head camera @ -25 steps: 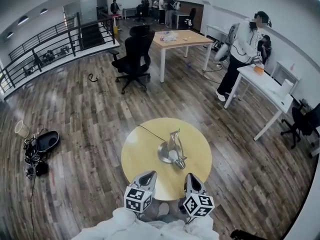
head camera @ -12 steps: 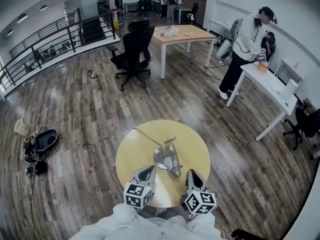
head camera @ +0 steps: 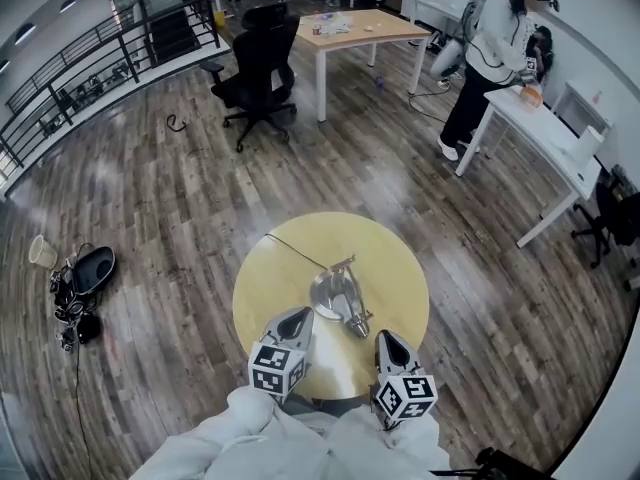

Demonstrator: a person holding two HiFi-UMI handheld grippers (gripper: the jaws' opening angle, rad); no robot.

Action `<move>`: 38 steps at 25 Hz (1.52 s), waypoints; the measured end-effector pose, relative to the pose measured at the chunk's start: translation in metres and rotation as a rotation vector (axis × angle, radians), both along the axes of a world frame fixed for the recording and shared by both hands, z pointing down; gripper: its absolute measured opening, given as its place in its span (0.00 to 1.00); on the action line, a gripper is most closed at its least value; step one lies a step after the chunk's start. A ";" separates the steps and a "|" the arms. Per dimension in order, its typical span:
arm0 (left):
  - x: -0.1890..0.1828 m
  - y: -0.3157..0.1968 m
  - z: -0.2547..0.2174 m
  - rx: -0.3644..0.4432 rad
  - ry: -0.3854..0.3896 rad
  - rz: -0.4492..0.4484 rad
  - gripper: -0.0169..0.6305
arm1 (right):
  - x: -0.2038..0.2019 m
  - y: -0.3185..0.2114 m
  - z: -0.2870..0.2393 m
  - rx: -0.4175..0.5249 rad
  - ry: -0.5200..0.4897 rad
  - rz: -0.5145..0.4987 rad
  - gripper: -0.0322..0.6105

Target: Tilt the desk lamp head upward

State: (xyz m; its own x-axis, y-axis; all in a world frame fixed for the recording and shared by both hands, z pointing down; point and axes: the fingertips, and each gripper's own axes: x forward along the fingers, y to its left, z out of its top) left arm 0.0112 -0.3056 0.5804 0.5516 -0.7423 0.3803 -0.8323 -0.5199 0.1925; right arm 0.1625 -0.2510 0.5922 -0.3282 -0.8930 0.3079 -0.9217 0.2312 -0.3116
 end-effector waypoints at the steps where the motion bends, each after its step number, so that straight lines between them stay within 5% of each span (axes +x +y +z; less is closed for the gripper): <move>1: -0.002 -0.004 0.004 -0.003 -0.011 0.006 0.02 | -0.003 0.002 0.011 -0.014 0.019 -0.022 0.07; 3: -0.005 -0.014 0.011 -0.004 -0.036 0.022 0.02 | -0.008 0.004 0.034 -0.046 0.060 -0.068 0.11; 5: -0.009 -0.023 0.024 -0.006 -0.064 0.047 0.02 | -0.016 0.005 0.057 -0.078 0.095 -0.124 0.37; 8: -0.008 -0.037 0.056 -0.020 -0.105 0.124 0.02 | -0.029 -0.005 0.087 -0.090 0.132 -0.213 0.43; 20: 0.046 -0.097 0.166 -0.099 -0.215 0.371 0.02 | -0.043 -0.057 0.109 0.001 0.101 -0.246 0.44; 38: 0.044 -0.091 0.189 -0.231 -0.354 0.448 0.02 | -0.041 -0.046 0.100 -0.126 0.139 -0.199 0.44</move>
